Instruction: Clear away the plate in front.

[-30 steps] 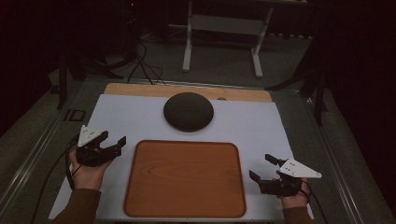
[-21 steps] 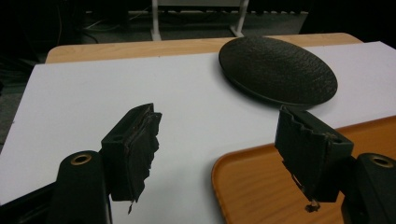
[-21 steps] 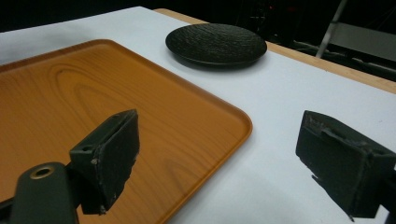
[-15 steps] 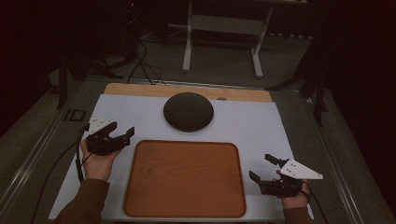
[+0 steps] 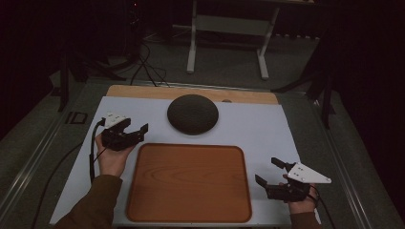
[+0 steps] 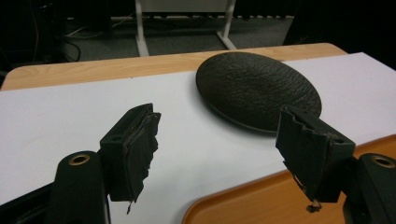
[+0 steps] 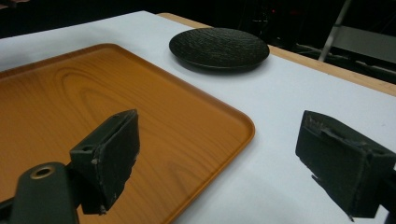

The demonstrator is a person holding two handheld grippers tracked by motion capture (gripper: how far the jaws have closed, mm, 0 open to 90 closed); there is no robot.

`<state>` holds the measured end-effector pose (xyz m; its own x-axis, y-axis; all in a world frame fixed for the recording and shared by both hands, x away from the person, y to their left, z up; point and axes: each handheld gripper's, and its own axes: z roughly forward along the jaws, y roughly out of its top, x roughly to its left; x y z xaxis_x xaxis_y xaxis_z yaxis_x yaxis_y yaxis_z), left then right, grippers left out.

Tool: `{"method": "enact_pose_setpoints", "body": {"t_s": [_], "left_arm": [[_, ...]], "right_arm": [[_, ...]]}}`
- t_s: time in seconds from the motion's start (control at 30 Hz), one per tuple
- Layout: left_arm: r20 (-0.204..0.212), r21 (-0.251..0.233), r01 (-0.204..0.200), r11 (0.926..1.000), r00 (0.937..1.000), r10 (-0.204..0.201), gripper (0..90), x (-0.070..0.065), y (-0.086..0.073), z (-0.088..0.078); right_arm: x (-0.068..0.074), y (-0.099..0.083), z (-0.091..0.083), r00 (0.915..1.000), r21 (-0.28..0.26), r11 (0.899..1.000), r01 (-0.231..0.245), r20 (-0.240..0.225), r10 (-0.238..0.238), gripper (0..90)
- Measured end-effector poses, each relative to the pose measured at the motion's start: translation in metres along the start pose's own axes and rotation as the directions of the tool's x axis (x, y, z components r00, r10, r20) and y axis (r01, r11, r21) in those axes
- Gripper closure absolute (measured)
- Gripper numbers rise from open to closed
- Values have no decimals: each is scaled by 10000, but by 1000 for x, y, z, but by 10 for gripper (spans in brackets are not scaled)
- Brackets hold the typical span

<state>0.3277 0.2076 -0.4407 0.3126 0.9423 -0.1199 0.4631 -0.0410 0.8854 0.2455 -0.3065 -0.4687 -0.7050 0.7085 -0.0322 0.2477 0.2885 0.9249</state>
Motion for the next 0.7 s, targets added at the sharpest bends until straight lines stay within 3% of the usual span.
{"method": "enact_pose_setpoints", "body": {"t_s": [0.53,0.7], "left_arm": [[133,-4,-62,10000,9999,62,289,-2,11,35],[254,-64,198,9998,9995,-197,290,-2,14,45]], "right_arm": [[0,0,0,10000,10,10000,2,28,-2,135],[0,0,0,10000,-6,10000,17,38,-17,135]]}}
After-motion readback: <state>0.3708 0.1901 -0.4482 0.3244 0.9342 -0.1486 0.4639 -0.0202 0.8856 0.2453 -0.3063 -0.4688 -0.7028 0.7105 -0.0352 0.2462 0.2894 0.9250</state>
